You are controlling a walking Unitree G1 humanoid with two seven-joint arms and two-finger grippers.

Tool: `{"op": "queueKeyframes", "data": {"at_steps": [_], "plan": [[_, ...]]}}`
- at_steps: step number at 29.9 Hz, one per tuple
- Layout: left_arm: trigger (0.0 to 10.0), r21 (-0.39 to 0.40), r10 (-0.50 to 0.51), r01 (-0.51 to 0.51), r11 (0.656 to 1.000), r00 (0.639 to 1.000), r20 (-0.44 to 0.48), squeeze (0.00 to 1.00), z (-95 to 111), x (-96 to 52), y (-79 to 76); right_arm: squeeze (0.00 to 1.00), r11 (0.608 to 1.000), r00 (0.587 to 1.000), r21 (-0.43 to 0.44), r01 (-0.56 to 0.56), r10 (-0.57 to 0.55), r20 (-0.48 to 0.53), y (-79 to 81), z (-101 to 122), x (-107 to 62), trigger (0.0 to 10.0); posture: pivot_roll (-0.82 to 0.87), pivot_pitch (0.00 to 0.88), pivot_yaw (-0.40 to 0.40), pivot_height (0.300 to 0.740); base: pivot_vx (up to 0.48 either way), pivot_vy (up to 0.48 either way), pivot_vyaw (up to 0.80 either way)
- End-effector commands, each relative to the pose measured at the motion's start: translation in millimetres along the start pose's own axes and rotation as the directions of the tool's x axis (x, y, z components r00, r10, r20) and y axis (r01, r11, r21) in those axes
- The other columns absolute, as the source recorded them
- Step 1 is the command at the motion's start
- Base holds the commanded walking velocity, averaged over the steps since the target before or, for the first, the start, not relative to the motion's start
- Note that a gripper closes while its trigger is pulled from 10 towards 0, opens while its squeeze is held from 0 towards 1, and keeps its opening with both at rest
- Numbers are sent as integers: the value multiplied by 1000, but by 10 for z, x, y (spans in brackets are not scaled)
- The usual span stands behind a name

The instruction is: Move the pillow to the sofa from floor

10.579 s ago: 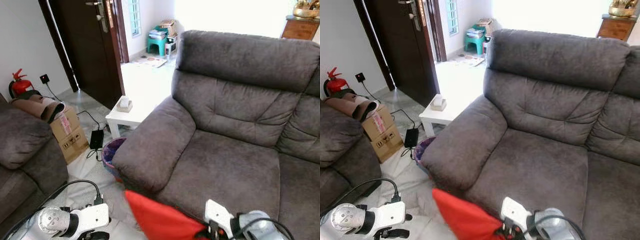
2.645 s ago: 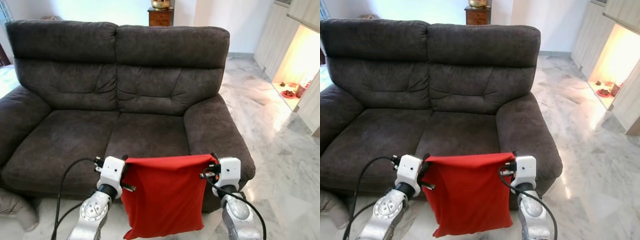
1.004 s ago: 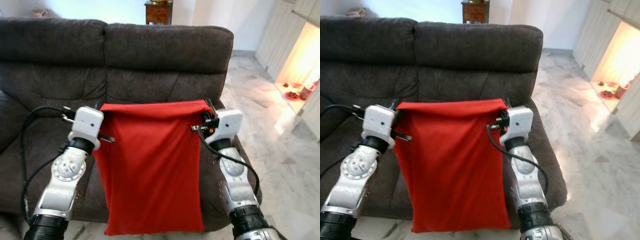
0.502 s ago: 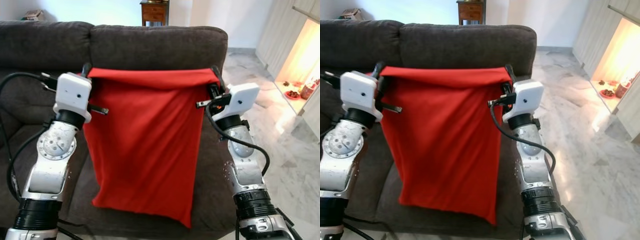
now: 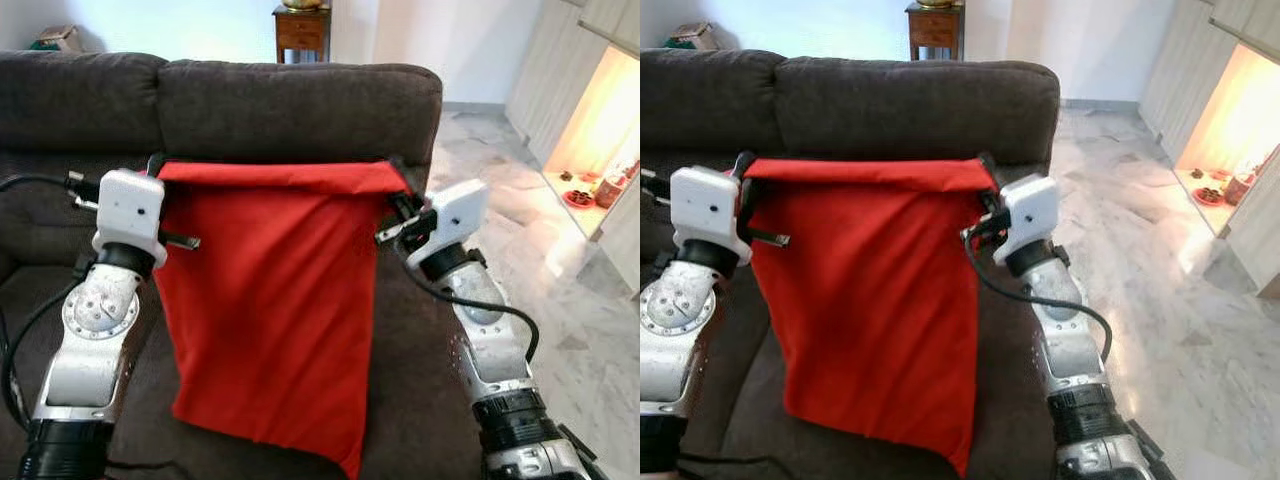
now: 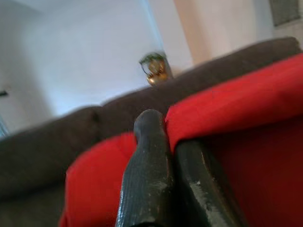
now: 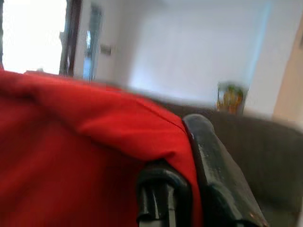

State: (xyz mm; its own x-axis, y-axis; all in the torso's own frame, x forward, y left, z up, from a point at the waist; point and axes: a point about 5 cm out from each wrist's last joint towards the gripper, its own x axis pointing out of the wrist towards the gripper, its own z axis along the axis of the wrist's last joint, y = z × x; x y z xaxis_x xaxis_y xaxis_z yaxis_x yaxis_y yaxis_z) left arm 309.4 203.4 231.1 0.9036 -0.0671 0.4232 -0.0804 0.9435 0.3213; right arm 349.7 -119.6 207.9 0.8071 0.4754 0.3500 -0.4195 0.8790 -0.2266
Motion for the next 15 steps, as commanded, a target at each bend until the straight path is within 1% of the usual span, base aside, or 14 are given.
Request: {"op": "queueKeyframes", "data": {"at_steps": [1, 2, 3, 4, 6, 8, 9, 11, 12, 13, 14, 15], "plan": [[10000, -6, 14, -14, 1000, 999, -35, 0, -77, -43, 53, 0, 999, 999, 15, -40, 41, -36, 72, -87, 0, 10000, 32, 0, -5, 740, 0, 0, 0], [10000, -18, 11, -12, 1000, 999, -47, 0, -107, -52, 42, 0, 999, 997, 16, -48, 49, -54, 90, -136, -10, 10000, 33, 0, -5, 740, 0, 0, 0], [10000, -18, 11, -12, 1000, 999, -47, 0, -107, -52, 42, 0, 999, 997, 16, -48, 49, -54, 90, -136, -10, 10000, 33, 0, -5, 740, 0, 0, 0], [10000, -24, -17, 15, 1000, 996, -84, 0, -202, -74, -8, 0, 999, 995, 15, -51, 52, -83, 115, -212, -19, 10000, 36, 0, -6, 740, 0, 0, 0], [10000, -29, -46, 42, 999, 990, -133, 0, -333, -107, -71, 0, 998, 993, 27, -50, 53, -103, 156, -282, -18, 10000, 33, 0, -5, 740, 0, 0, 0], [10000, -40, -65, 59, 997, 986, -155, 0, -392, -128, -123, 0, 998, 992, 30, -47, 50, -116, 171, -318, -19, 10000, 32, 0, -2, 740, 0, 0, 0], [10000, -44, -89, 82, 996, 982, -170, 392, -436, -150, -180, 0, 998, 990, 36, -44, 49, -133, 180, -359, -30, 10000, 36, 0, -2, 740, 0, 0, 0], [10000, -44, -101, 95, 994, 979, -176, 392, -455, -160, -207, 0, 998, 989, 42, -42, 48, -141, 186, -380, -38, 10000, 35, 0, -2, 740, 0, 0, 0], [10000, -42, -112, 106, 993, 977, -181, 882, -469, -170, -233, 0, 999, 987, 37, -40, 45, -154, 190, -405, -47, 10000, 34, 0, -1, 740, 0, 0, 0], [10000, -52, -124, 116, 992, 976, -181, 1000, -473, -181, -273, 67, 998, 985, 40, -41, 47, -165, 200, -432, -65, 10000, 32, 1, -1, 740, 0, 0, 0], [10000, -64, -134, 124, 990, 975, -178, 1000, -471, -189, -313, 1000, 998, 983, 44, -45, 53, -174, 215, -459, -86, 10000, 32, 0, -1, 740, 0, 0, 0], [10000, -70, -144, 133, 989, 974, -176, 1000, -476, -191, -346, 1000, 998, 984, 42, -48, 54, -171, 224, -468, -97, 10000, 32, 0, -1, 740, 0, 0, 0]]}}
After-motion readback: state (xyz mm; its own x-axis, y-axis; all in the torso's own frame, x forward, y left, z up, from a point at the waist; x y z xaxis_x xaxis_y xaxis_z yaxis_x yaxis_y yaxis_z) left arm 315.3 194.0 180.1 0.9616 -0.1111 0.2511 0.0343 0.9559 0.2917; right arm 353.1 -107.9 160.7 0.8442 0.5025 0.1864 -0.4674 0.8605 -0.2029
